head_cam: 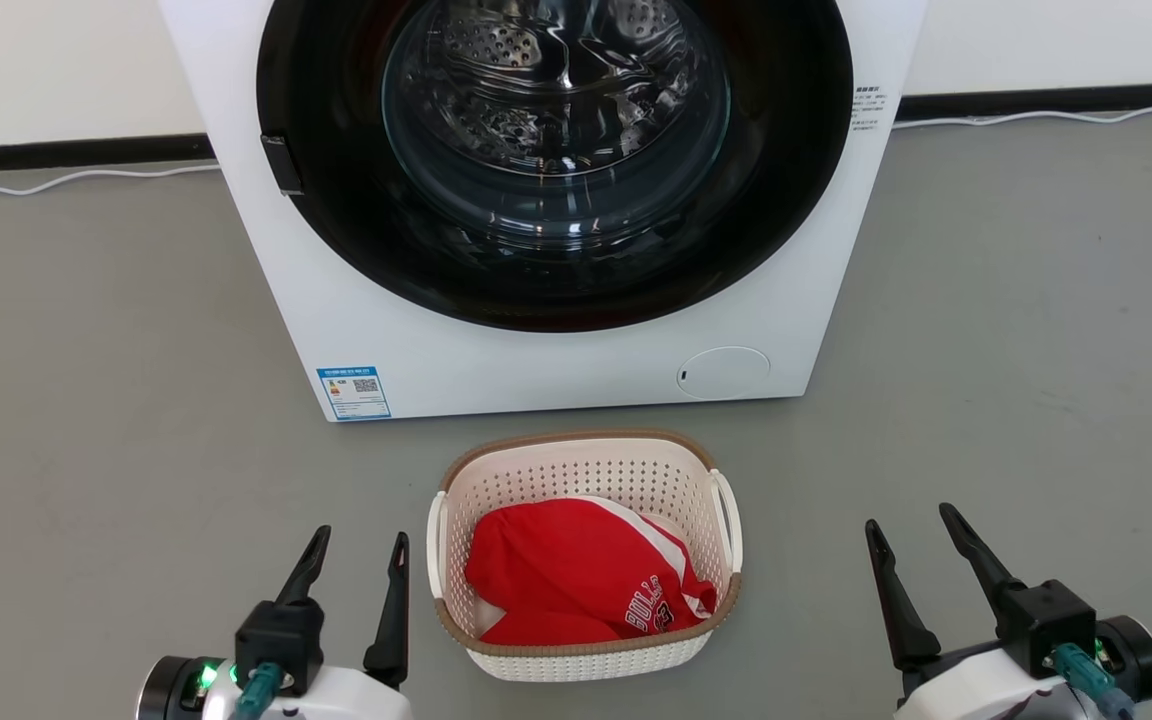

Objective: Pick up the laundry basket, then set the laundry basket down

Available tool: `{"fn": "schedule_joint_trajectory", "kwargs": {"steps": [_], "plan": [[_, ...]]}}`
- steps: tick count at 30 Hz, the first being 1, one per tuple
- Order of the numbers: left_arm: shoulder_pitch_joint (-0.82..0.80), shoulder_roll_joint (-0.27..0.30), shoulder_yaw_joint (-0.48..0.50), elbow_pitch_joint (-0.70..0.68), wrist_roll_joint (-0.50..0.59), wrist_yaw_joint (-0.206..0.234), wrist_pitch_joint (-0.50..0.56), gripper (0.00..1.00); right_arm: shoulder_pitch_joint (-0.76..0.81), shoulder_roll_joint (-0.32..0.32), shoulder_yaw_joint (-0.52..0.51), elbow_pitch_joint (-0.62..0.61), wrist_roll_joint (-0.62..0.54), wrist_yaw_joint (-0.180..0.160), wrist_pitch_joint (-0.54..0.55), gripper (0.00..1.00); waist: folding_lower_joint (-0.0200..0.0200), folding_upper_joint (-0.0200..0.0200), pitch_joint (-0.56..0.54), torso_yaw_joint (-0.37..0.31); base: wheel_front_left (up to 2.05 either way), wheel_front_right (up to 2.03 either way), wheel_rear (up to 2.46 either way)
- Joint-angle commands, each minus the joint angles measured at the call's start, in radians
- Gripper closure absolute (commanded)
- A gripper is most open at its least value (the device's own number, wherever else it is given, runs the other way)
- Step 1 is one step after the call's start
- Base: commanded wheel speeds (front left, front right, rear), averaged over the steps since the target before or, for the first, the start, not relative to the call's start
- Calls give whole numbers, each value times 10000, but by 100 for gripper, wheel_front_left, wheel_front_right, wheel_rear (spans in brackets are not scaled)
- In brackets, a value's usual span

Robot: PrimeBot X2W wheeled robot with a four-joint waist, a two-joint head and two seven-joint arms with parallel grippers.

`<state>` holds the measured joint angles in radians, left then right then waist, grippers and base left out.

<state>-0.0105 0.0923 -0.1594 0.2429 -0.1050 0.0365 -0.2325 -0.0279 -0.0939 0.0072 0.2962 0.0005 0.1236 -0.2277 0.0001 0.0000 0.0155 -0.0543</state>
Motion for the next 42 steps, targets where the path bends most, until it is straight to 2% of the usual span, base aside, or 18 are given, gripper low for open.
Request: {"fn": "schedule_joint_trajectory", "kwargs": {"steps": [1,4,21,28,42], "plan": [[-523,62,226,-297,416,111,-171,0,-564,-192,299,-332,-444,66,-220,0,0,0,37,-10,0,0,0],[-539,69,175,-347,865,129,-293,0,-595,-200,349,-372,-873,71,-341,0,0,0,109,-37,0,0,0],[-804,-104,649,-328,553,-115,-293,0,-863,-64,188,-227,-706,71,-341,0,0,0,737,-122,0,0,0],[-1524,-228,918,-22,460,-422,-293,0,-1766,92,59,202,-638,71,-341,0,0,0,1748,-234,0,0,0],[-3836,-362,971,1947,555,-774,-293,0,-4142,378,-86,2181,-374,71,-341,0,0,0,4096,-366,0,0,0]]}}
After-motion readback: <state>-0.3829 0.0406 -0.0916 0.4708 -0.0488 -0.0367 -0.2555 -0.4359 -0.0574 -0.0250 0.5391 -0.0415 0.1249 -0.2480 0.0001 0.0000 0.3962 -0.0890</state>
